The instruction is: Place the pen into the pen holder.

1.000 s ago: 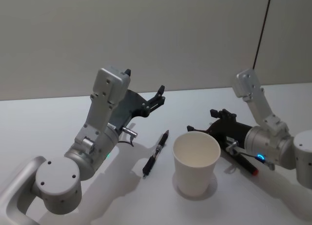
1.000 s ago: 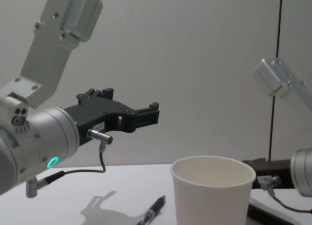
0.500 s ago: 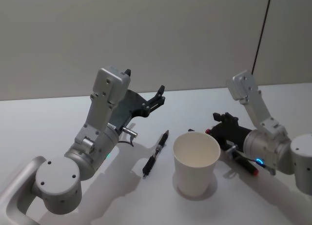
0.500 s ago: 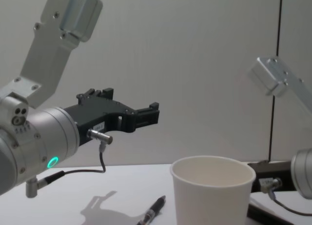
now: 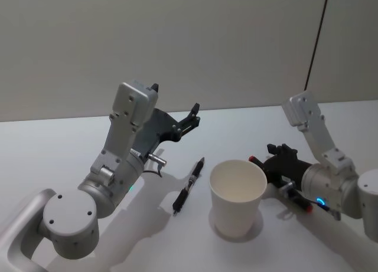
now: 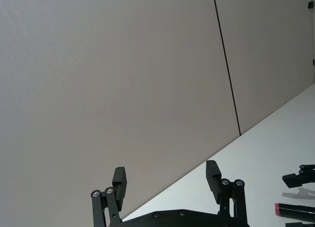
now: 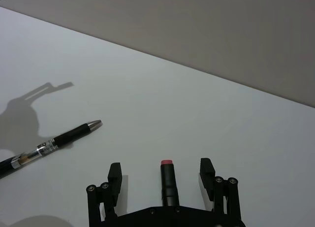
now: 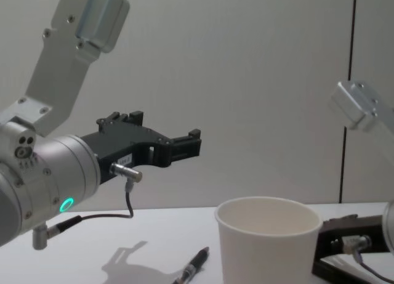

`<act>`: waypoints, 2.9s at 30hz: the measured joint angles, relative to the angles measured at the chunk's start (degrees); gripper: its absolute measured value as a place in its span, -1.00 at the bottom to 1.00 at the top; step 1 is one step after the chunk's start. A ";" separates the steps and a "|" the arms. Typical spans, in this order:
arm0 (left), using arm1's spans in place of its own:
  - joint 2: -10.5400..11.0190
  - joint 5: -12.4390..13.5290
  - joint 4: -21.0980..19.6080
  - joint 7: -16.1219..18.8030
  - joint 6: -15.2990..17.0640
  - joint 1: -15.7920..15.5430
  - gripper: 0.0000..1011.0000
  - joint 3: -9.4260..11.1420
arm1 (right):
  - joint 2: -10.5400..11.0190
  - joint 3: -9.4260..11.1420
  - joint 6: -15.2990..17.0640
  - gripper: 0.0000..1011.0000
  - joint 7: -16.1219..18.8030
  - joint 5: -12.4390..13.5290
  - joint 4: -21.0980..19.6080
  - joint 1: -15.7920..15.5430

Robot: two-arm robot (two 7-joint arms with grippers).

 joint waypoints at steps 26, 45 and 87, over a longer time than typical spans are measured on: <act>0.00 0.00 0.00 0.00 0.00 0.00 0.99 0.00 | 0.23 -0.02 1.07 0.98 -0.06 1.08 0.63 -0.73; 0.00 0.00 0.00 0.00 0.00 0.00 0.99 0.00 | 0.16 -0.11 1.06 0.66 0.07 1.20 0.84 -0.81; 0.00 0.00 0.00 0.00 0.00 0.00 0.99 0.00 | -0.10 -0.19 -0.99 -0.65 -0.42 1.45 1.32 -0.77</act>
